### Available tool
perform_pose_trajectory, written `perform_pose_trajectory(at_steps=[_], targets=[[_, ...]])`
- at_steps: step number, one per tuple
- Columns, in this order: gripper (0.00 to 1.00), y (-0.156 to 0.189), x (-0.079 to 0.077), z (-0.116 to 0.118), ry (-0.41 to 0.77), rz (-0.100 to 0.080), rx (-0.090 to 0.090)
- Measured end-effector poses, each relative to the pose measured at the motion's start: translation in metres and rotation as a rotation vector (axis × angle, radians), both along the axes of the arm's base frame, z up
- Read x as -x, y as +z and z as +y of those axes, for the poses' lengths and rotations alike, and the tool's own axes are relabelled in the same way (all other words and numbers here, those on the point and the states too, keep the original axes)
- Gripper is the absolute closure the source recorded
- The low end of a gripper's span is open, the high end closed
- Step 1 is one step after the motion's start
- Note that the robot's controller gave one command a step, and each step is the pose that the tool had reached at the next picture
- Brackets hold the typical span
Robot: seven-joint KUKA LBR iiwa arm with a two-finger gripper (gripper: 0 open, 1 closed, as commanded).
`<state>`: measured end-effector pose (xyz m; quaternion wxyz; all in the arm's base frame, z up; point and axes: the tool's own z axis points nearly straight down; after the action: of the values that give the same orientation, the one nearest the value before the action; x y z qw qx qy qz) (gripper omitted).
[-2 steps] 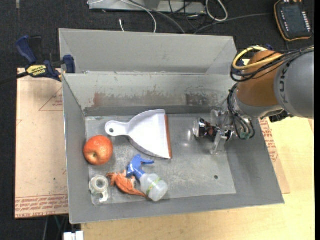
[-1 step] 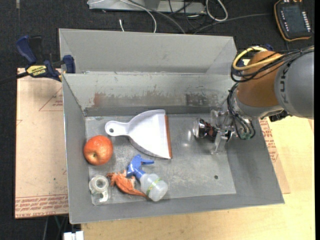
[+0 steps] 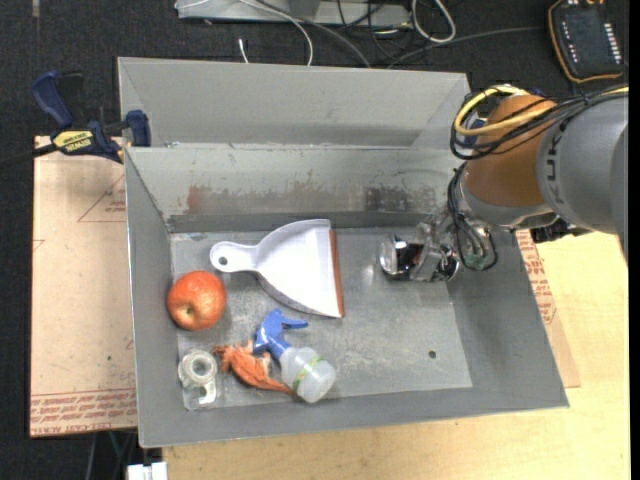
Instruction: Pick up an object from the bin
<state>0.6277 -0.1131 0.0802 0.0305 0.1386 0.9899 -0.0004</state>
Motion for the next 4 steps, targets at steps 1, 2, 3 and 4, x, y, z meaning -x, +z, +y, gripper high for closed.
perform_pose_trajectory(at_steps=[1, 2, 3, 4], targets=[[1.00, 0.000, 0.000, 0.000, 0.000, 0.000, 0.000], [1.00, 0.014, 0.002, 0.001, 0.002, 0.007, -0.002], [1.00, 0.042, 0.004, 0.002, 0.003, 0.012, -0.004], [1.00, 0.069, 0.002, 0.001, 0.003, 0.003, -0.002]])
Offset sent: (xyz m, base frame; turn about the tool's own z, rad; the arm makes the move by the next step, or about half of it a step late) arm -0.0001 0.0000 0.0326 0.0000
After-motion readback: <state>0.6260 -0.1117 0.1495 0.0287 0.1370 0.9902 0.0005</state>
